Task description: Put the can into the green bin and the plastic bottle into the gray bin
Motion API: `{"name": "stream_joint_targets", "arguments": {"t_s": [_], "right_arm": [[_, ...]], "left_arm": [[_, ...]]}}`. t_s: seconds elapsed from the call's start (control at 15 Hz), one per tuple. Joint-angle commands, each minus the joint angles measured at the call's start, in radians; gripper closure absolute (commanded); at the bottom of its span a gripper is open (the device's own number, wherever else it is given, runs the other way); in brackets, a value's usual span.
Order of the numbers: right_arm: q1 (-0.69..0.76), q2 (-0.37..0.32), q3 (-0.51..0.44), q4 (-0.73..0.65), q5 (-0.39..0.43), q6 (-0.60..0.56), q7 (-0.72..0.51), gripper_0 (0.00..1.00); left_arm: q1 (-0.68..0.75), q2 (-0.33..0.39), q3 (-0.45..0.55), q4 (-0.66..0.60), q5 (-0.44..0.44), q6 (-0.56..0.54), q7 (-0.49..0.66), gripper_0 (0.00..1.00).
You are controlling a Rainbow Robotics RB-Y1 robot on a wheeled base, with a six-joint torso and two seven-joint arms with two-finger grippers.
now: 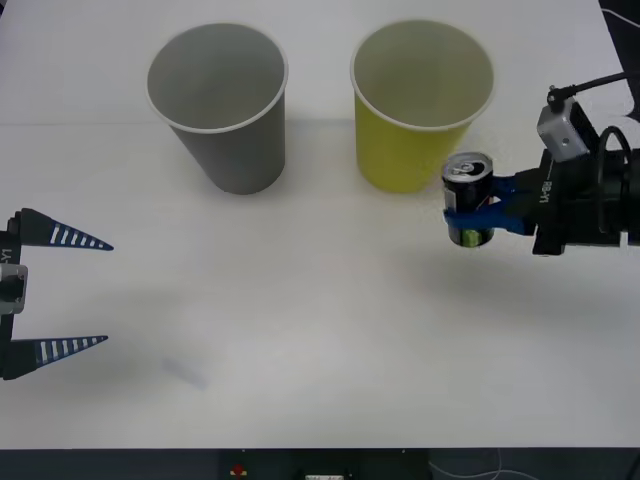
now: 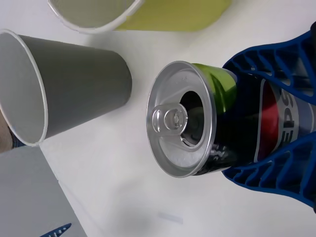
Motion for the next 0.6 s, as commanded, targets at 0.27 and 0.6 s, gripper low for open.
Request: {"name": "stream_joint_targets", "arguments": {"t_s": [0.27,0.6], "right_arm": [[-0.030,0.065,-0.177,-0.094,0.191,-0.171,-0.384,1.00],[-0.202,0.073,-0.177,-0.054,0.329,-0.264,-0.583,1.00]], "left_arm": [[0.000,0.000,0.000,0.000,0.000,0.000,0.000,0.00],[0.000,0.000,0.000,0.000,0.000,0.000,0.000,0.00]]}}
